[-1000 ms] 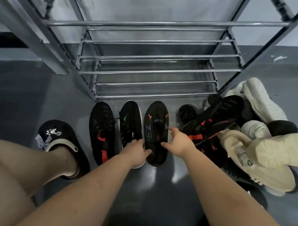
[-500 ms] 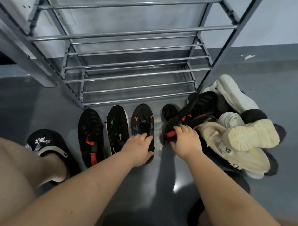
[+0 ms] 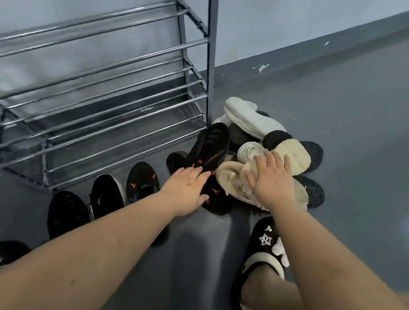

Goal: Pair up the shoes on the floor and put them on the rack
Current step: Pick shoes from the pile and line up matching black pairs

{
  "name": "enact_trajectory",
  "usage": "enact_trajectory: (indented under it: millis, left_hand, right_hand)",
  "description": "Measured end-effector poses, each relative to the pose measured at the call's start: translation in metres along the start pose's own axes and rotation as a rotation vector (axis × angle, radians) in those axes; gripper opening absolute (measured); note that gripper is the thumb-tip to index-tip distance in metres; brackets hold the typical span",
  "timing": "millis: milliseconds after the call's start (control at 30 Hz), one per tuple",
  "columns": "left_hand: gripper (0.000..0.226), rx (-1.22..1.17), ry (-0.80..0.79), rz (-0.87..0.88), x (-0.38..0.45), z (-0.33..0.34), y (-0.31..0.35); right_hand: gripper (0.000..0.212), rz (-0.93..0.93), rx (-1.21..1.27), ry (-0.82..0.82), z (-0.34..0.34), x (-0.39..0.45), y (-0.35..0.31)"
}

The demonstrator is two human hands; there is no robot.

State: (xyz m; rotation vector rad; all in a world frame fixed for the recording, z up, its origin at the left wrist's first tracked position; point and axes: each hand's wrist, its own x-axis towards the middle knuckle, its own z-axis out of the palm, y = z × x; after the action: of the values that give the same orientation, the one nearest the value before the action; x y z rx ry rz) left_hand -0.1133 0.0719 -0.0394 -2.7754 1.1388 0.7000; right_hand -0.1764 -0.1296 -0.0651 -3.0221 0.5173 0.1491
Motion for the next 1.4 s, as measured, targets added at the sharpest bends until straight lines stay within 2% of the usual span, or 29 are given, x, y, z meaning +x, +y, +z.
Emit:
enact_trajectory:
  millis: [200, 400, 567, 633, 800, 1000, 1133, 1267, 1400]
  left_hand:
    - [0.066, 0.098, 0.030, 0.089, 0.047, -0.039, 0.027]
    - [0.062, 0.310, -0.030, 0.181, 0.087, -0.054, 0.054]
    - [0.062, 0.309, -0.068, 0.173, 0.103, -0.048, 0.073]
    - [0.062, 0.245, -0.091, 0.140, 0.106, -0.043, 0.078]
    - [0.057, -0.126, -0.093, 0.013, 0.102, -0.032, 0.087]
    - [0.059, -0.428, 0.019, -0.065, 0.096, -0.022, 0.088]
    - [0.058, -0.500, 0.105, -0.064, 0.089, -0.017, 0.082]
    - [0.055, -0.613, 0.197, -0.076, 0.070, -0.016, 0.060]
    - [0.057, -0.664, 0.346, -0.103, 0.038, -0.012, 0.026]
  right_hand:
    - [0.064, 0.243, 0.129, -0.078, 0.013, -0.008, 0.046]
    - [0.069, 0.298, 0.151, -0.116, 0.024, -0.007, 0.064]
    - [0.074, 0.404, 0.186, -0.112, 0.024, -0.004, 0.063]
    - [0.077, 0.438, 0.192, -0.119, 0.023, -0.003, 0.062]
    - [0.090, 0.546, 0.250, -0.174, 0.025, 0.000, 0.056]
    - [0.086, 0.610, 0.580, -0.204, 0.007, 0.000, 0.046]
    - [0.089, 0.671, 0.793, -0.129, 0.004, 0.003, 0.037]
    - [0.090, 0.646, 1.019, 0.013, 0.002, 0.006, 0.013]
    - [0.096, 0.619, 1.153, 0.055, -0.008, 0.015, -0.030]
